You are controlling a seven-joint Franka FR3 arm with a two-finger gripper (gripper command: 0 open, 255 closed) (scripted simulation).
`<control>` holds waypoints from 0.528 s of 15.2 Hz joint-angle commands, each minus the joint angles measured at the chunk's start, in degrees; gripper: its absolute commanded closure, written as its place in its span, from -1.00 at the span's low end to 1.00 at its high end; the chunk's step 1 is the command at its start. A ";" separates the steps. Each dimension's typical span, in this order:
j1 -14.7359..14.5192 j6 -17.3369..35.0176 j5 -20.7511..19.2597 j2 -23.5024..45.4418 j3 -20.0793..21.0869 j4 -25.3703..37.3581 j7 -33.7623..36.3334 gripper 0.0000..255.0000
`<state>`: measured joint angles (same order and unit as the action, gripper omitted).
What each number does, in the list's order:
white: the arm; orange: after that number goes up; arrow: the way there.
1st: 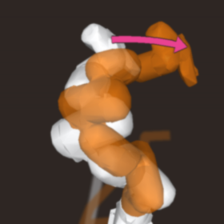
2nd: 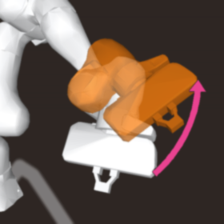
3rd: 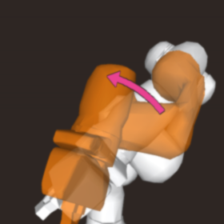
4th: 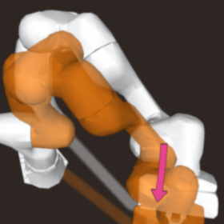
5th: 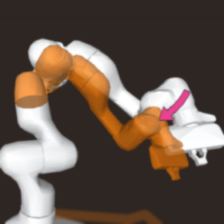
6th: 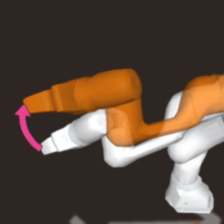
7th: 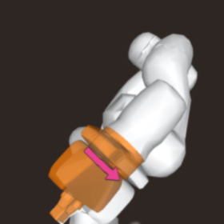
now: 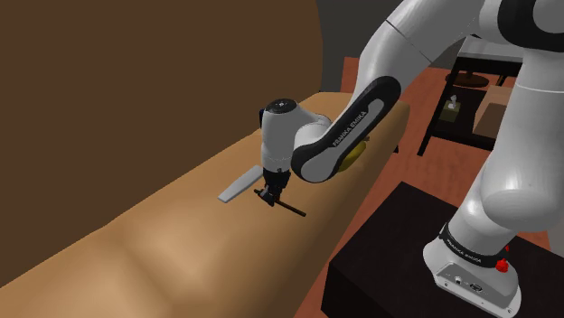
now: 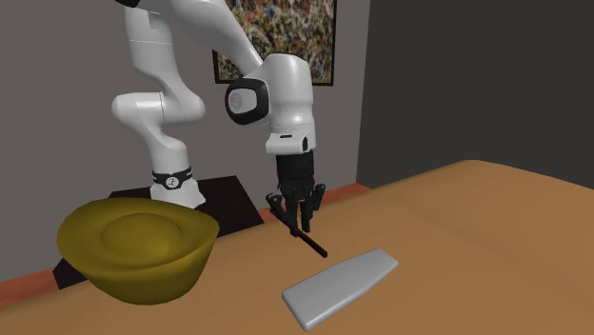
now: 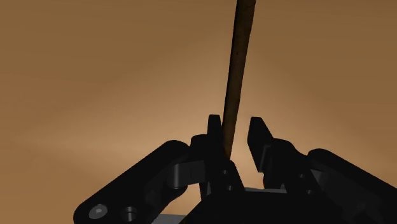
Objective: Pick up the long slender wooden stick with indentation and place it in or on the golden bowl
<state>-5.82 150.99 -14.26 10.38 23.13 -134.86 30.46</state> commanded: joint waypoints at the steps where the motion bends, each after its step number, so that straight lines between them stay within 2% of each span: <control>1: 0.23 -0.29 -0.19 0.55 -0.47 -0.24 0.11 1.00; 8: 0.60 -0.93 0.70 -0.41 -0.11 -0.43 -0.65 1.00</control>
<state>-5.59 150.62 -14.06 10.22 23.10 -134.91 30.25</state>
